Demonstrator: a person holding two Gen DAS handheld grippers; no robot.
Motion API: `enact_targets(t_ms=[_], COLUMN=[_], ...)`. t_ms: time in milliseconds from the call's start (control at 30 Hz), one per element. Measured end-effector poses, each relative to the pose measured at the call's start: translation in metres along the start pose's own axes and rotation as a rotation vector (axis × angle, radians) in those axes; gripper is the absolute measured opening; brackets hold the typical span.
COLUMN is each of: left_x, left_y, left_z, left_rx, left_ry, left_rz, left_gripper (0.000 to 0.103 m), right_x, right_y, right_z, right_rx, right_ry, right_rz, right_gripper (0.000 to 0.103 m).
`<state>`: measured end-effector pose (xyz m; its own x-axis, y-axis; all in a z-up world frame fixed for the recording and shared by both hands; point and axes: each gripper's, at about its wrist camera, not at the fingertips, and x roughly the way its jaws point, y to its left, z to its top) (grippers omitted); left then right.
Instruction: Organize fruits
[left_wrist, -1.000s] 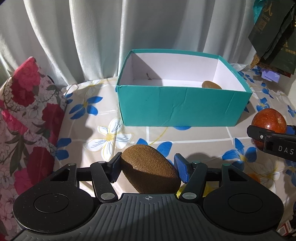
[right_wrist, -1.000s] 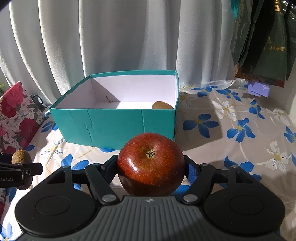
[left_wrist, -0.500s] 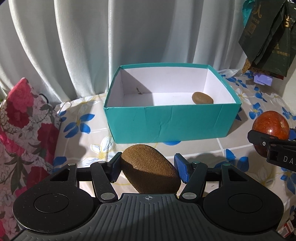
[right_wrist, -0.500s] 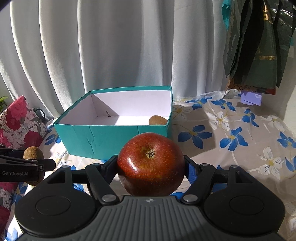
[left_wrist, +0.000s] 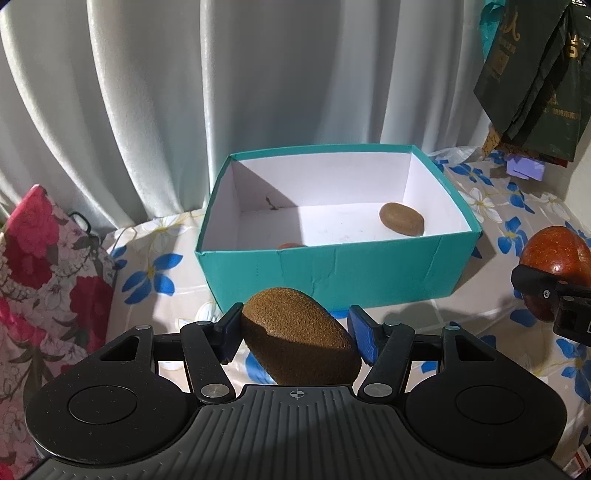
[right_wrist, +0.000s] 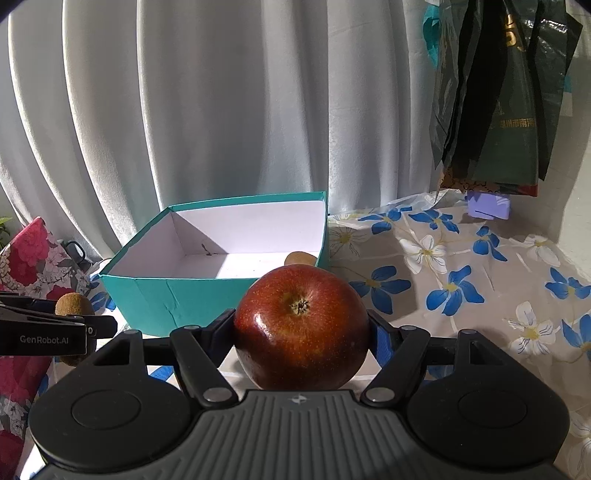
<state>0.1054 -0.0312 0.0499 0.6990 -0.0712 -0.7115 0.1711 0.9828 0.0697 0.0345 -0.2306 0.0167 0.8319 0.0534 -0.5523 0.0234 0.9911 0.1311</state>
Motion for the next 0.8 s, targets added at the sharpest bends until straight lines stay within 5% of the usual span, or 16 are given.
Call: enact_targets(t_ms=[800], left_x=[0.050], left_y=[0.002], left_z=[0.058], left_rx=[0.018], left_ry=[-0.062], left_rz=[0.057], left_gripper=[0.065], right_x=[0.012], right_y=[-0.008], right_z=[0.014], right_rx=[0.017], right_ry=[-0.031], right_rz=[-0.002], right_gripper=[0.073])
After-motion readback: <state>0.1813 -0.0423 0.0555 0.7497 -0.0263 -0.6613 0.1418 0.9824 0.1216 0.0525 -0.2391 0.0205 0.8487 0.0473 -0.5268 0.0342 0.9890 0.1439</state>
